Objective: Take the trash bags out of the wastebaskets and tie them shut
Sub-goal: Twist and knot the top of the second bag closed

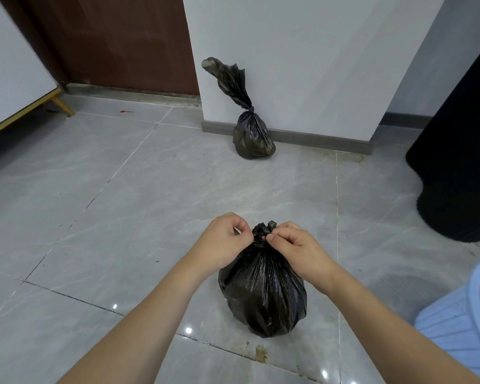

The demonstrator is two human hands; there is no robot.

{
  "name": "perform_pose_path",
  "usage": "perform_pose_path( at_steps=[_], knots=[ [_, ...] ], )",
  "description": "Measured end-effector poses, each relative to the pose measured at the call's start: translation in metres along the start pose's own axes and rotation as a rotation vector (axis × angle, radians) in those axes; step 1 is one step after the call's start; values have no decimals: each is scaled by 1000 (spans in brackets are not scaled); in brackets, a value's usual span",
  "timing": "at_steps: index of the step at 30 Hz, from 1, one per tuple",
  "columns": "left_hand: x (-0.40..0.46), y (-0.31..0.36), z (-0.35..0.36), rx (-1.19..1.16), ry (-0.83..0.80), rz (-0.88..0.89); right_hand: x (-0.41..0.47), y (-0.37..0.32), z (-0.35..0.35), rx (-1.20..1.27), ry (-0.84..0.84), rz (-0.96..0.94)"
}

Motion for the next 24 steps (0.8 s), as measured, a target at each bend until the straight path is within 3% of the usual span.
perform_pose_path(
  at_steps=[10, 18, 24],
  knots=[
    [-4, 0, 5, -175, -44, 4, -1, 3, 2, 69, 27, 13],
    [0, 1, 9, 12, -46, 14, -1, 2, 0, 23, 75, -20],
    [-5, -2, 13, -96, -44, -36, 1, 6, -3, 8, 160, -41]
  ],
)
Point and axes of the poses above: each hand's wrist, its own x-axis towards the middle knuckle, its own z-axis out of the palm, y = z × x, the point moved 7 cm from there along x, towards the middle knuckle, and after that the axes turned 7 degrees about y, right-handed, at the moved point
